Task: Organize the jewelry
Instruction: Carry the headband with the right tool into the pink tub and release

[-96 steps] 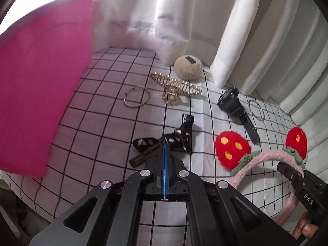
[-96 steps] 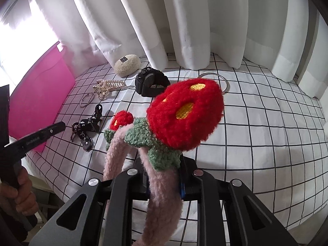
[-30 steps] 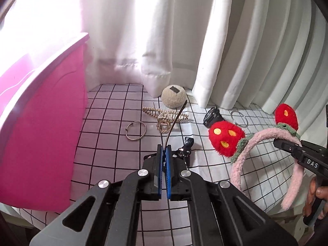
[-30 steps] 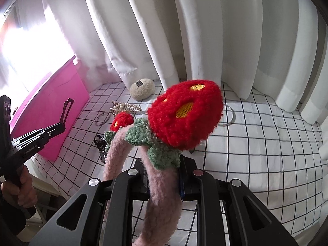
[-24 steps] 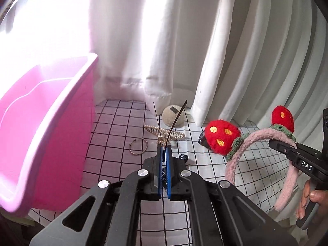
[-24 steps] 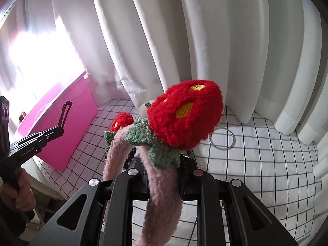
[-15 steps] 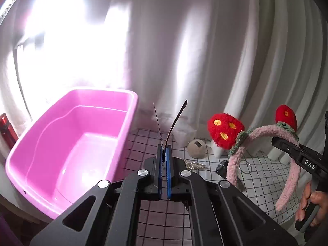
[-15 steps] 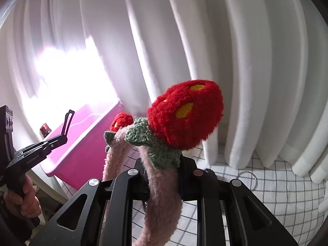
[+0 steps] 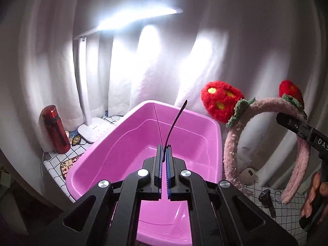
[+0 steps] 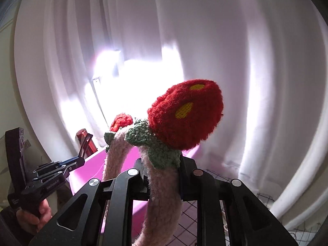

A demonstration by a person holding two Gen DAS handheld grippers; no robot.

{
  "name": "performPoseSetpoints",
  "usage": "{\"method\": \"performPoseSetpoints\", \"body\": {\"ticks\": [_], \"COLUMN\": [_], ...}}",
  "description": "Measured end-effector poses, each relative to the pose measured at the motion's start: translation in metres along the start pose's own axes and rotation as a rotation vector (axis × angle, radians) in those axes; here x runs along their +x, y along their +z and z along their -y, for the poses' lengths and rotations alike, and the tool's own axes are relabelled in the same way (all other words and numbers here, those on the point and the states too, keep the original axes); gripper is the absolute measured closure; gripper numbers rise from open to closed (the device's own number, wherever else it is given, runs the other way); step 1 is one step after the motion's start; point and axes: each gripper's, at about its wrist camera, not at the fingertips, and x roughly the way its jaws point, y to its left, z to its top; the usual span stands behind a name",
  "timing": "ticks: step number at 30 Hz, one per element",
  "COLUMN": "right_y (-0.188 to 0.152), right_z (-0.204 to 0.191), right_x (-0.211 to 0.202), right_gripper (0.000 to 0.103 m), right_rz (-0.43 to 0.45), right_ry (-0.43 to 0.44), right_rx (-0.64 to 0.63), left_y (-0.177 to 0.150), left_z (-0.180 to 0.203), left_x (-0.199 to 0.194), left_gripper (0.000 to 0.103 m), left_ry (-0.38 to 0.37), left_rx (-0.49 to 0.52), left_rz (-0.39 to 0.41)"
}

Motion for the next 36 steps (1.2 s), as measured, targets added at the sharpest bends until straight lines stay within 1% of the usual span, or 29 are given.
{"method": "performPoseSetpoints", "body": {"ticks": [4, 9, 14, 15, 20, 24, 25, 26, 27, 28, 29, 30, 31, 32, 33, 34, 36], "right_y": [0.015, 0.013, 0.006, 0.004, -0.007, -0.014, -0.015, -0.016, -0.017, -0.017, -0.018, -0.018, -0.018, -0.017, -0.016, -0.014, -0.011], "right_z": [-0.024, -0.038, -0.048, -0.054, -0.060, -0.061, -0.060, -0.059, -0.059, -0.059, -0.059, -0.055, -0.054, -0.053, -0.051, -0.049, -0.046], "right_x": [0.045, 0.102, 0.153, 0.161, 0.197, 0.215, 0.217, 0.219, 0.221, 0.222, 0.222, 0.219, 0.218, 0.216, 0.214, 0.211, 0.208], "right_gripper": [0.085, 0.085, 0.085, 0.085, 0.085, 0.084, 0.081, 0.079, 0.069, 0.057, 0.055, 0.053, 0.050, 0.046, 0.036, 0.033, 0.033], "right_rz": [-0.056, -0.161, -0.281, -0.303, -0.396, -0.446, -0.454, -0.463, -0.469, -0.472, -0.473, -0.470, -0.464, -0.457, -0.445, -0.432, -0.422], "right_ry": [0.027, 0.034, 0.019, 0.015, -0.014, -0.047, -0.054, -0.058, -0.065, -0.071, -0.071, -0.073, -0.082, -0.090, -0.091, -0.096, -0.109], "right_rx": [-0.035, -0.045, -0.060, -0.061, -0.061, -0.059, -0.054, -0.054, -0.057, -0.056, -0.055, -0.054, -0.055, -0.053, -0.049, -0.046, -0.045], "left_y": [-0.004, -0.011, -0.019, -0.020, -0.027, -0.029, -0.029, -0.029, -0.029, -0.029, -0.029, -0.029, -0.028, -0.028, -0.027, -0.026, -0.026], "left_z": [-0.024, -0.040, -0.049, -0.049, -0.052, -0.055, -0.055, -0.056, -0.056, -0.057, -0.058, -0.060, -0.062, -0.062, -0.063, -0.062, -0.063], "left_x": [0.014, 0.042, 0.071, 0.076, 0.099, 0.103, 0.102, 0.102, 0.101, 0.100, 0.099, 0.096, 0.094, 0.091, 0.089, 0.088, 0.087], "left_gripper": [0.099, 0.099, 0.099, 0.099, 0.099, 0.098, 0.098, 0.095, 0.091, 0.075, 0.058, 0.048, 0.034, 0.031, 0.030, 0.025, 0.024], "left_ry": [0.028, 0.062, 0.092, 0.091, 0.131, 0.146, 0.147, 0.152, 0.159, 0.164, 0.168, 0.176, 0.176, 0.177, 0.181, 0.185, 0.187], "left_rx": [-0.034, -0.064, -0.099, -0.104, -0.122, -0.130, -0.132, -0.133, -0.133, -0.137, -0.142, -0.151, -0.159, -0.163, -0.161, -0.157, -0.157], "left_rz": [-0.019, -0.067, -0.164, -0.184, -0.274, -0.292, -0.291, -0.290, -0.290, -0.287, -0.283, -0.275, -0.262, -0.250, -0.245, -0.247, -0.245]}}
